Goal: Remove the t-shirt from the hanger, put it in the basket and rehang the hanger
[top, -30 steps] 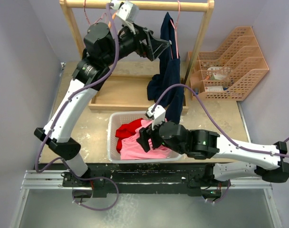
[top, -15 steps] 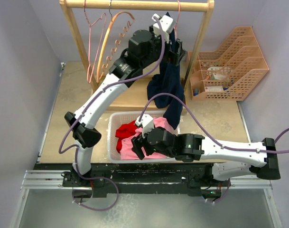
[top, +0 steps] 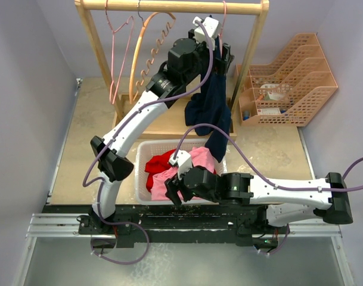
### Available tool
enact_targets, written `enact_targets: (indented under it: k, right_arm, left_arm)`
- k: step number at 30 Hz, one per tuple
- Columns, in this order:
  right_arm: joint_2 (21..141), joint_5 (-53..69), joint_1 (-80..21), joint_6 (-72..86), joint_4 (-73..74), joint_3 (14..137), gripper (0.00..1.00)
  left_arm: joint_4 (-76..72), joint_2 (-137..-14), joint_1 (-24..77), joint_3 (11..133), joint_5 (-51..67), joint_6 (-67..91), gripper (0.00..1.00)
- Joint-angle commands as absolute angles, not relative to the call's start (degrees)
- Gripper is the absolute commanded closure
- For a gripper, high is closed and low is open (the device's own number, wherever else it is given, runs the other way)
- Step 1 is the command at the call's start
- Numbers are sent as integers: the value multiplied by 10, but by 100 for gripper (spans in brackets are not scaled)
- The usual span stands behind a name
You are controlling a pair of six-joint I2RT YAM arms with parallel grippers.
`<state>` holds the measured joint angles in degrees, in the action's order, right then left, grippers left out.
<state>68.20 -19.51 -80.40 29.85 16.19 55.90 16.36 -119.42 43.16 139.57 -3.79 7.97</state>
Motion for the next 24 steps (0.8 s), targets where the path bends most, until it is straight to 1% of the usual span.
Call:
enact_targets:
  k: [1,4,12,13,15,16,24]
  right_arm:
    - [665,-195,-814,312,139,562,27]
    - [664,-199,-819,313,142,565,27]
    - [668,-212,-832,312,154,572,27]
    - [668,-212,-833,313,154,587,27]
    - [668,-215,-835,314,157,594,27]
    - [669,-216,-836,313,160,595,27]
    - [664,-236,-844,312,165,607,27]
  left_arm:
    - [114,-1201,431,1427,-59,83,15]
    - [118,-1203,431,1423,-60,83,34]
    - [108,-1185,430,1382,-77,74,78]
    - [102,-1179,430,1373,-78,73,86]
    - [92,-1169,430,1359,-84,65,98]
    - [91,-1168,430,1359,-88,62,100]
    - [24,-1133,424,1322,-102,18,100]
